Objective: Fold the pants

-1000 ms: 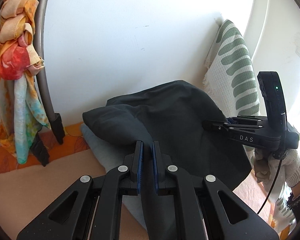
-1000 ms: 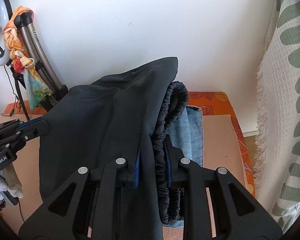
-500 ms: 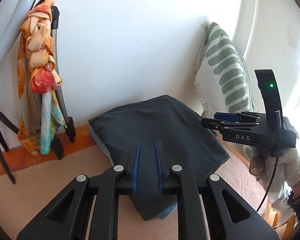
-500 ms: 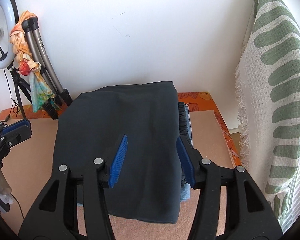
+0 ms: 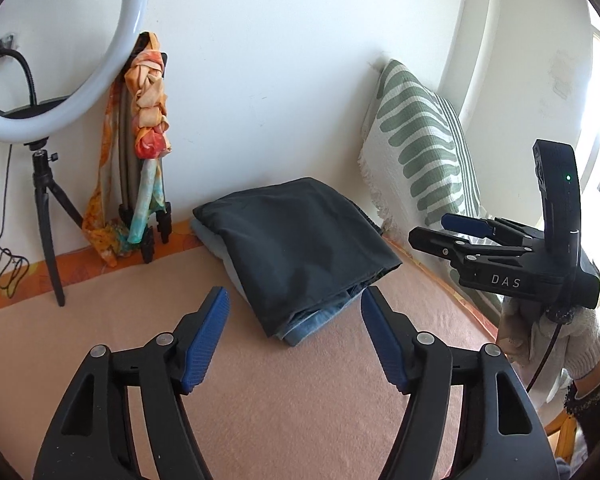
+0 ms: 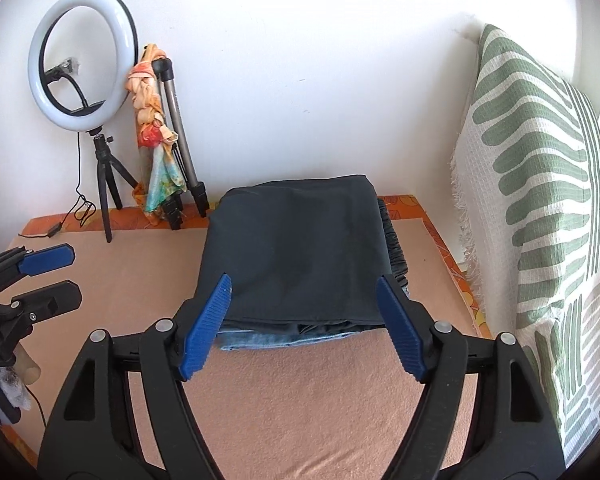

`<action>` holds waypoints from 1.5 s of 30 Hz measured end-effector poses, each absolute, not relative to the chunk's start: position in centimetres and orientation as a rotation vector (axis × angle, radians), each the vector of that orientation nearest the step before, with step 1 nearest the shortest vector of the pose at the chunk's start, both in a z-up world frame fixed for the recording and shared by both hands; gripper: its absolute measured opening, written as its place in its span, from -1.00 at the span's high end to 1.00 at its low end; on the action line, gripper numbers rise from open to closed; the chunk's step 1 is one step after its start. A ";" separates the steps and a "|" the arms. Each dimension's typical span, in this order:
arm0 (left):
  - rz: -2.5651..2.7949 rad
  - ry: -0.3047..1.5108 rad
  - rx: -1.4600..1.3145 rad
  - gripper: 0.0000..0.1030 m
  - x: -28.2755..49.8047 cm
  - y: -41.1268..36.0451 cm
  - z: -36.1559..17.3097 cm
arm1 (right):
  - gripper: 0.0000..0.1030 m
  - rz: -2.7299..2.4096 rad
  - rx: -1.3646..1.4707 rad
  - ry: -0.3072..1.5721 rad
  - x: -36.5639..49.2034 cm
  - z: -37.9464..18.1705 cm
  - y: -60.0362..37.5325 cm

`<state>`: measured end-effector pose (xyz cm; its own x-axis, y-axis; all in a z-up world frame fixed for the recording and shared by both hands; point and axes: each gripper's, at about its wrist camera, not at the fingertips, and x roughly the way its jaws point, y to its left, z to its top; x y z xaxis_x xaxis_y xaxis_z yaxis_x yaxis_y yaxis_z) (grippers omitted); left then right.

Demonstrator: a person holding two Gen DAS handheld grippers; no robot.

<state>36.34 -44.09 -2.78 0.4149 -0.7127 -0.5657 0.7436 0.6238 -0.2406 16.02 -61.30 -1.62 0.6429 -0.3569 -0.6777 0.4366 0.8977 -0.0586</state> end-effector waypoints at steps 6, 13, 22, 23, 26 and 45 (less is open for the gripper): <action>-0.867 0.694 0.085 -0.46 33.0 -41.2 -2.5 | -0.73 -0.453 0.083 0.735 13.4 -0.9 -56.4; -0.843 0.689 0.056 -0.58 29.4 -37.5 -2.5 | -0.86 -0.468 0.126 0.688 10.2 -0.7 -52.1; -0.800 0.687 0.046 -0.58 26.7 -34.6 -3.9 | -0.93 -0.451 0.124 0.685 7.9 -2.5 -48.4; -0.799 0.690 0.044 -0.58 26.6 -34.4 -4.1 | -0.93 -0.448 0.140 0.684 7.8 -2.8 -48.3; -0.792 0.688 0.042 -0.58 26.3 -34.1 -4.6 | -0.93 -0.454 0.167 0.681 7.3 -3.5 -48.0; -0.752 0.672 0.081 -0.60 25.8 -34.0 -6.4 | -0.93 -0.497 0.133 0.678 7.3 -5.9 -47.4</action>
